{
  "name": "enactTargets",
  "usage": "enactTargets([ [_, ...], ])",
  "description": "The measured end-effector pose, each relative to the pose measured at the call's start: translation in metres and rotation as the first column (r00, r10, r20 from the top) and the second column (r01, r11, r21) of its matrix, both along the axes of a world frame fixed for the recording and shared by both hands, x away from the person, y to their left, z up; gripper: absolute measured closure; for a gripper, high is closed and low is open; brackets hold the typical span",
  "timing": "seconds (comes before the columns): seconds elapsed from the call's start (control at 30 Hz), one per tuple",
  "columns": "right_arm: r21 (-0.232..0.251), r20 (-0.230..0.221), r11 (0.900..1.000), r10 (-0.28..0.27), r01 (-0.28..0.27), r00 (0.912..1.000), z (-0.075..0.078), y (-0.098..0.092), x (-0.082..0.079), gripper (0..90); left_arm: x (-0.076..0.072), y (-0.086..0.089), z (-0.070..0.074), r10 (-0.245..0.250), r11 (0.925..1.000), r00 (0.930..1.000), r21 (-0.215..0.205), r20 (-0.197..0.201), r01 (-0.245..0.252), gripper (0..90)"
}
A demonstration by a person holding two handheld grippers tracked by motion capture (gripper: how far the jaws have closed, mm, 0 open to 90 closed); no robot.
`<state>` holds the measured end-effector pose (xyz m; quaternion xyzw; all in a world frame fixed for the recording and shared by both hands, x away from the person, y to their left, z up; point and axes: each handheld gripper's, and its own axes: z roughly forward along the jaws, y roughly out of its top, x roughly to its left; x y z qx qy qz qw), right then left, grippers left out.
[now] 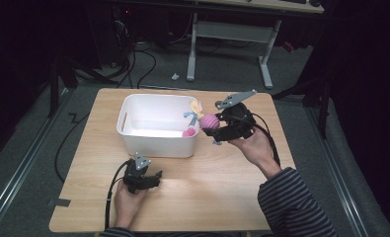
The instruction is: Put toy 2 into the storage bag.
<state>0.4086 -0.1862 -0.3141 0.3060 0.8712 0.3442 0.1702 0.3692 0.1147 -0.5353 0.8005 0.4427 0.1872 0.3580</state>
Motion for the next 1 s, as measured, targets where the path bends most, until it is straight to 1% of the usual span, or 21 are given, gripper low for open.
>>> enactTargets([
  [0.3,-0.001,-0.016,1.000,0.011,-0.011,0.9998,0.002,0.015,0.017,35.7,0.000,0.000,0.000,-0.001,1.0000,1.0000,0.002,0.001,0.001,25.3],
  [0.43,0.018,-0.028,1.000,0.023,-0.022,0.9994,0.001,0.021,0.026,35.7,0.000,0.000,0.000,0.001,1.0000,1.0000,0.002,0.001,-0.001,25.5],
  [0.47,0.018,-0.028,1.000,0.023,-0.022,0.9994,0.001,0.021,0.026,35.7,0.000,0.000,0.000,0.001,1.0000,1.0000,0.002,0.001,-0.001,25.6],
  [0.5,0.019,-0.034,0.999,0.029,-0.029,0.9990,0.001,0.024,0.030,35.7,0.000,0.000,0.000,0.003,1.0000,1.0000,0.002,0.002,-0.003,25.6],
  [0.8,0.013,-0.038,0.999,0.045,-0.044,0.9983,0.000,0.035,0.042,35.6,0.000,0.000,0.000,0.003,1.0000,1.0000,0.002,0.002,-0.003,25.9],
  [0.9,-0.005,-0.043,0.999,0.051,-0.051,0.9978,-0.005,0.043,0.049,35.6,0.000,0.000,0.000,0.005,1.0000,1.0000,0.003,0.003,-0.005,25.7],
  [1.0,-0.008,-0.055,0.998,0.061,-0.061,0.9966,-0.010,0.050,0.055,35.6,0.000,0.000,0.000,0.006,1.0000,1.0000,0.001,0.002,-0.006,25.9],
])
